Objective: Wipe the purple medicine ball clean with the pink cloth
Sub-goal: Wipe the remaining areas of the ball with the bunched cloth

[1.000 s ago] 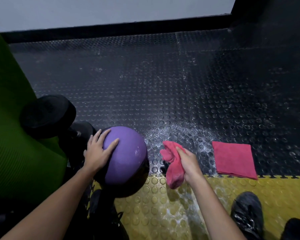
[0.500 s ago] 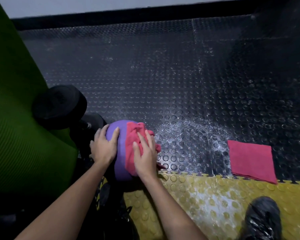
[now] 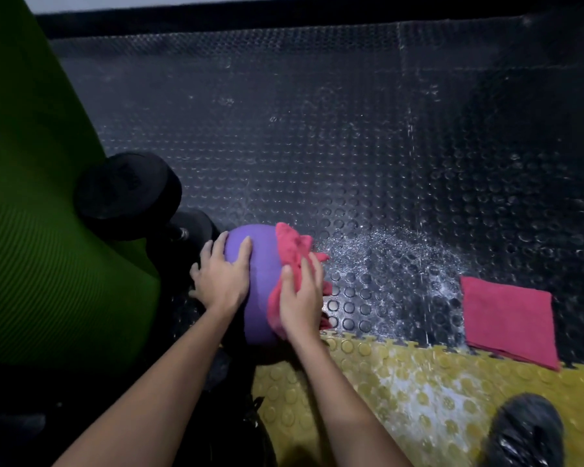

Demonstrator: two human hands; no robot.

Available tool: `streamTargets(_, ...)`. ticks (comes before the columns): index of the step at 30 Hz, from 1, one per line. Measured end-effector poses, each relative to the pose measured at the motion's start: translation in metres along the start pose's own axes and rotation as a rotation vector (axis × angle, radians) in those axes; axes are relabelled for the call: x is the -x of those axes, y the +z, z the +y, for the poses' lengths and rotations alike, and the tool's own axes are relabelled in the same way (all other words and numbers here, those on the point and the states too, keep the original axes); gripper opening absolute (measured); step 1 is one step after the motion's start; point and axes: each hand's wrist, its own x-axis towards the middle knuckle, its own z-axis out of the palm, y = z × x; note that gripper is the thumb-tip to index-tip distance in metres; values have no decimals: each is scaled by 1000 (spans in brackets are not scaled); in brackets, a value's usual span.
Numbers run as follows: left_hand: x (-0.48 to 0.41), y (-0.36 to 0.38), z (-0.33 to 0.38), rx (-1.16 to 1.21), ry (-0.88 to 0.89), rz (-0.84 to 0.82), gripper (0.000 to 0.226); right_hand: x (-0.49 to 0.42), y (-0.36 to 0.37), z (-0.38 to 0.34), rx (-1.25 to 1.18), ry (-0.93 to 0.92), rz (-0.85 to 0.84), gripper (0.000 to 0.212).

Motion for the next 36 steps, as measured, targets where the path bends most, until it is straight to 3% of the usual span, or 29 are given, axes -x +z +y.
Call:
streamTargets(3,14,5,12,-6,-29,11,60,-31,-13,10,-96,222,11,37)
streamTargets(6,24,11,21,-52,-2,18,59,-47,-26,14,-169,525,19,31)
streamTargets(7,24,13,21,-64,22,10,58,-42,-27,11,-111,500,53,31)
streamTargets(11,31,17,18,-106,139,2,50,6,-15,-11,50,1,74,42)
streamTargets(13,41,20,15,-137,190,5,46,-8,-26,-9,44,-13,33,37)
streamTargets(17,72,28,11,-100,257,47,56,-42,-56,-4,132,238,-40,31)
streamTargets(20,91,29,2,-74,317,56,71,-8,-53,-24,185,-73,-95,32)
streamTargets(22,105,25,-6,-47,370,54,70,5,-57,-24,213,-209,-167,36)
streamTargets(24,120,20,-9,-23,405,54,65,-14,-70,-9,207,-109,-167,33)
streamTargets(28,129,12,-5,-75,357,120,59,-47,-118,29,-16,441,-117,27)
streamTargets(30,119,10,2,-63,281,74,50,-42,-142,41,-123,487,-59,23)
streamTargets(33,110,18,10,-107,231,-122,57,-19,-158,45,-179,501,2,22)
streamTargets(36,113,30,14,-123,188,-192,63,21,-134,30,61,356,-45,31)
